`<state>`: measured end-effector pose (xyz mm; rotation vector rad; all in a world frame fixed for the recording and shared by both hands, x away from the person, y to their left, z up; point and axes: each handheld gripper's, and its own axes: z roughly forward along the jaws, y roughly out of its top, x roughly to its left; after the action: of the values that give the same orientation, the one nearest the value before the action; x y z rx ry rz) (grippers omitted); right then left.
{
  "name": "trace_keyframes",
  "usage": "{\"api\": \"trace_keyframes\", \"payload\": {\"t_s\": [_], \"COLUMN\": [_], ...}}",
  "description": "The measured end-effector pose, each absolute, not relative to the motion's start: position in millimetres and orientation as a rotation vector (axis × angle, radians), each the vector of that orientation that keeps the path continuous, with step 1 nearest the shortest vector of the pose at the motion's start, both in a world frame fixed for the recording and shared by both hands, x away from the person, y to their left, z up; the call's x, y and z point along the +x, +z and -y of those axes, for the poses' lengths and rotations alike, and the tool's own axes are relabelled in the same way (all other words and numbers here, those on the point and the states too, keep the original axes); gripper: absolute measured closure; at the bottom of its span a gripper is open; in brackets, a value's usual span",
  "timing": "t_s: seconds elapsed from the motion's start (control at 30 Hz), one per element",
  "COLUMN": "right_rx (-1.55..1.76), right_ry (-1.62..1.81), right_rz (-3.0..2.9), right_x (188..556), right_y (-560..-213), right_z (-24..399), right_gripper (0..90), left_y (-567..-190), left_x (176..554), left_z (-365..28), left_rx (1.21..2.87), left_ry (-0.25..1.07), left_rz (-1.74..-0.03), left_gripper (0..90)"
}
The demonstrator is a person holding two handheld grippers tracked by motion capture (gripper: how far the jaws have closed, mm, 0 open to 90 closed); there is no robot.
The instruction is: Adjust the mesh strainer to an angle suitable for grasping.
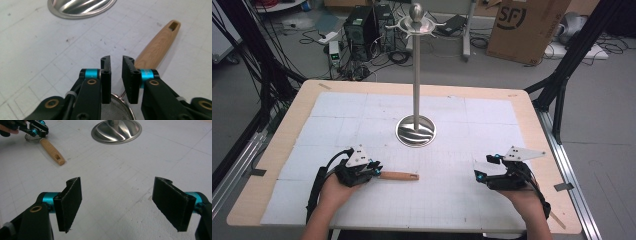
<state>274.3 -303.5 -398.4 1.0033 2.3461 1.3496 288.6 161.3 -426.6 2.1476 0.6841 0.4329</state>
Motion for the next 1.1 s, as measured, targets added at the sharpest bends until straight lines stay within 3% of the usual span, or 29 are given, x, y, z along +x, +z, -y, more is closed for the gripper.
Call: {"api": "trace_keyframes", "payload": {"t_s": [0.53, 1.1], "right_rx": [0.994, 0.986], "right_ry": [1.357, 1.349], "right_rz": [-2.336, -2.346], "right_x": [273.3, 274.6], "right_y": [-394.9, -396.1], "right_z": [305.3, 300.9], "right_gripper": [23.0, 23.0], "left_y": [-398.6, -396.6], "left_x": [287.5, 288.0], "left_z": [-167.2, -174.6], "left_rx": [2.02, 1.996], "left_ry": [0.423, 0.435], "left_rz": [-0.608, -0.609], "left_gripper": [49.5, 31.0]}}
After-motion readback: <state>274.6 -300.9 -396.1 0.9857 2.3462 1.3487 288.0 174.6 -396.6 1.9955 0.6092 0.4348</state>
